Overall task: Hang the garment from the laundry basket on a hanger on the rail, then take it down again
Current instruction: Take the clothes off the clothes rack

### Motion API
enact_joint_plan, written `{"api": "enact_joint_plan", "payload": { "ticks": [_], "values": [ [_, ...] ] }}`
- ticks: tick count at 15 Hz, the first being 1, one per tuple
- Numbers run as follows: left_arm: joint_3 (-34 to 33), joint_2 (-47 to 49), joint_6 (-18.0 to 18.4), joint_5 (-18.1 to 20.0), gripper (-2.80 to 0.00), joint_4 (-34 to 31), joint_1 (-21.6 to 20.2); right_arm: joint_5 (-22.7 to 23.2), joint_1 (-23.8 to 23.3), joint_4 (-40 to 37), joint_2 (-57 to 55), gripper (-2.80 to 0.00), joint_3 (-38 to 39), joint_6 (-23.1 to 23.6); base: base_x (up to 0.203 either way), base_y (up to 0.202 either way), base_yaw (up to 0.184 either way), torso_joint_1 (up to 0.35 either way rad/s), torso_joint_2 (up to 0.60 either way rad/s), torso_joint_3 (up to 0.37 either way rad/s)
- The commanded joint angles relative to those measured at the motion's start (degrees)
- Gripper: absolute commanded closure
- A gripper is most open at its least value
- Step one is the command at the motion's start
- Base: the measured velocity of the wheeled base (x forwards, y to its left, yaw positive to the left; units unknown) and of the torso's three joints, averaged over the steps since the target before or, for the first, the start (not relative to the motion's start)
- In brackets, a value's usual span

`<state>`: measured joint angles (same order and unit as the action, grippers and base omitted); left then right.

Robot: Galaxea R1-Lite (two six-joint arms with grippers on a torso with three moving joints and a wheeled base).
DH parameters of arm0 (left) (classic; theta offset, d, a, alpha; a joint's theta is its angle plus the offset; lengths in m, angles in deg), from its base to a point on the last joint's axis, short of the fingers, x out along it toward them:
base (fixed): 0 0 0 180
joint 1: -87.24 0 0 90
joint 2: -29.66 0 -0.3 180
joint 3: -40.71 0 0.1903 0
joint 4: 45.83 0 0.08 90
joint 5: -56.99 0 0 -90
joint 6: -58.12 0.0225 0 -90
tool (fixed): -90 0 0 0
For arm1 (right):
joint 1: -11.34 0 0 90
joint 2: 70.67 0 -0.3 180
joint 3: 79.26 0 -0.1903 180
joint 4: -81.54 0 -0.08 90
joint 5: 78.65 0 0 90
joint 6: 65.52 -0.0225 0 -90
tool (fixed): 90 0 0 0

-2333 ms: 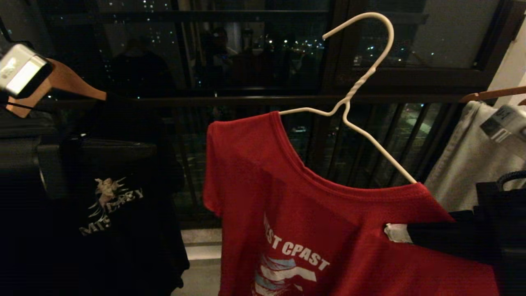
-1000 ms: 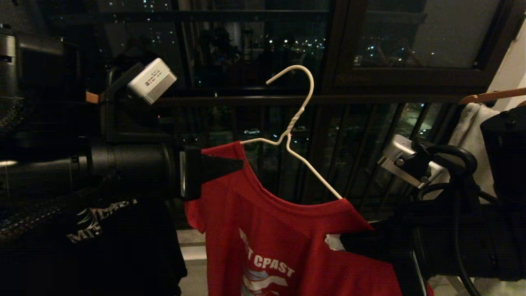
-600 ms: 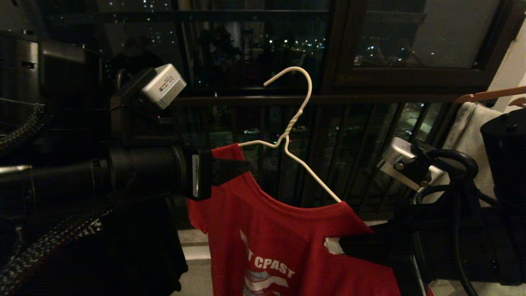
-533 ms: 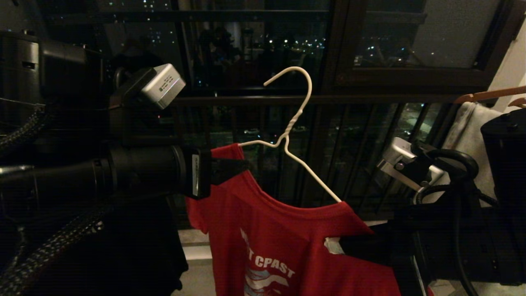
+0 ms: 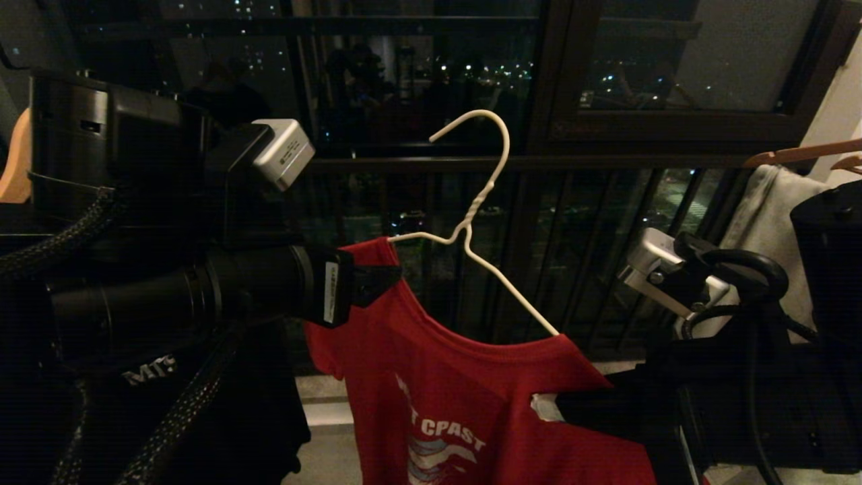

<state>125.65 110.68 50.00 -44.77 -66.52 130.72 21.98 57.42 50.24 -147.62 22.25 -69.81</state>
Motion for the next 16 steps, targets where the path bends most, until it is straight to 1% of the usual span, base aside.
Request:
{"api": "enact_joint_plan", "payload": {
  "ticks": [1, 5, 7, 8, 10, 13, 16],
  "values": [
    [-0.05, 0.37, -0.05, -0.27, -2.8, 0.05, 0.02, 0.09, 0.47, -0.06, 0.13, 0.0, 0.19, -0.02, 0.0, 0.0, 0.0, 0.0, 0.0, 0.0],
    [0.03, 0.9, 1.36, -4.25, -2.8, 0.14, 0.21, 0.09, 1.2, -0.06, 0.04, 0.0, 0.47, -0.02, 0.0, 0.0, 0.0, 0.0, 0.0, 0.0],
    [-0.15, 0.99, 1.82, -6.93, -2.8, 0.14, 1.0, -0.32, 1.2, -0.01, 0.04, 0.0, 0.46, -0.02, 0.0, 0.0, 0.0, 0.0, 0.0, 0.0],
    [-0.31, 0.9, 2.25, -7.67, -2.8, 0.14, 1.52, -0.77, 1.2, 0.03, -0.13, 0.0, 0.46, -0.02, 0.0, 0.0, 0.0, 0.0, 0.0, 0.0],
    [-0.4, 0.63, 2.41, -7.84, -2.8, 0.14, 1.85, -1.63, 1.2, 1.39, -0.64, 0.0, 0.54, -0.02, 0.0, 0.0, 0.0, 0.0, 0.0, 0.0],
    [-0.4, 0.64, 2.49, -8.01, -2.8, 0.14, 1.78, -4.83, 1.2, 3.19, -2.07, 0.0, 0.99, -0.02, 0.0, 0.0, 0.0, 0.0, 0.0, 0.0],
    [-0.08, 1.69, 2.43, -11.65, -2.8, 0.23, 1.78, -5.27, 1.2, 3.36, -1.72, 0.0, 0.98, -0.02, 0.0, 0.0, 0.0, 0.0, 0.0, 0.0]
  ]
}}
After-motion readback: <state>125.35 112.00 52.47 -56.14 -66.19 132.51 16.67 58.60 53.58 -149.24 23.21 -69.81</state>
